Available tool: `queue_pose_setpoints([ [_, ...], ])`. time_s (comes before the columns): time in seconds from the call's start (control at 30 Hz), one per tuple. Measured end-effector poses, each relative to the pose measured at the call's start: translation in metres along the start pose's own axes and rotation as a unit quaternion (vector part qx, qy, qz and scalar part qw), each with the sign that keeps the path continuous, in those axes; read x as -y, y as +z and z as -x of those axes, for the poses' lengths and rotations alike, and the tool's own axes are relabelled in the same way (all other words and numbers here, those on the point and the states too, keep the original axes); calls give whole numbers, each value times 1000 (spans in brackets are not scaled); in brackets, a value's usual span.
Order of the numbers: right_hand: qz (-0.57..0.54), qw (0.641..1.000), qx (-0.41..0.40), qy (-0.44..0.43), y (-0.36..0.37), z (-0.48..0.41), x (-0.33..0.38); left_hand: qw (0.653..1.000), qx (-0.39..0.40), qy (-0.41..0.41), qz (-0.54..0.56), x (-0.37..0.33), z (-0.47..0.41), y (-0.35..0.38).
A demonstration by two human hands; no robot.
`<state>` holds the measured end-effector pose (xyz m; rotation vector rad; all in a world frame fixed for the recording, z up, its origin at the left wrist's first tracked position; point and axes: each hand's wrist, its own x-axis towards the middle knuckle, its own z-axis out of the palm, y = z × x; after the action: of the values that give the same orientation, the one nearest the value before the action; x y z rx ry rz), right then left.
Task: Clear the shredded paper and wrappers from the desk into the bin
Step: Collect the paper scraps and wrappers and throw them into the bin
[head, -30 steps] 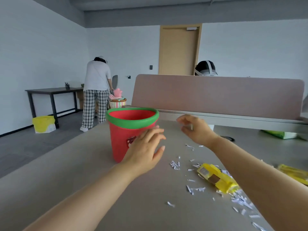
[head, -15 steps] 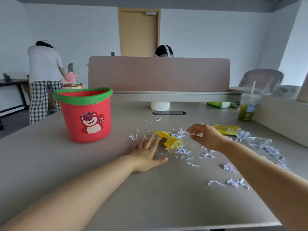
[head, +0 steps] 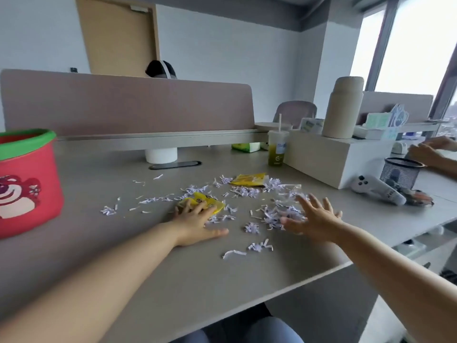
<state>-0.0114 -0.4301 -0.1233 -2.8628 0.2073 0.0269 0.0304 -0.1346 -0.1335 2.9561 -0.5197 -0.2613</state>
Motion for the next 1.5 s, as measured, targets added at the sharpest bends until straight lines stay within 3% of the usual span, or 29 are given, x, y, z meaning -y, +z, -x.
queue_pose_setpoints([
  [0.2, -4, 991, 64, -121, 17, -8, 28, 995, 18, 55, 83, 6, 7, -10],
  [0.37, 30, 963, 123, -236, 21, -15, 51, 996, 60, 72, 2, -6, 15, -1],
  [0.6, 52, 974, 71, -209, 28, -32, 63, 999, -18, -28, -12, -5, -7, 4],
  [0.8, 59, 976, 78, -196, 29, -72, 83, 996, -80, -18, -27, 31, -31, -15],
  [0.93, 58, 972, 58, -218, 34, -91, 97, 998, -45, -25, 48, 46, -49, -13],
  [1.03, 52, 968, 53, -240, 38, -104, 107, 999, -8, -31, 7, 48, -56, -11],
  [1.23, 3, 946, -49, -322, 39, -106, 117, 988, -151, -14, -39, 42, -55, -10],
  [1.37, -6, 945, -48, -324, 38, -100, 123, 975, -221, 4, 30, 39, -45, -10],
  [1.5, -72, 952, -40, -296, 33, -94, 145, 964, -267, -15, 15, 40, -36, -20],
])
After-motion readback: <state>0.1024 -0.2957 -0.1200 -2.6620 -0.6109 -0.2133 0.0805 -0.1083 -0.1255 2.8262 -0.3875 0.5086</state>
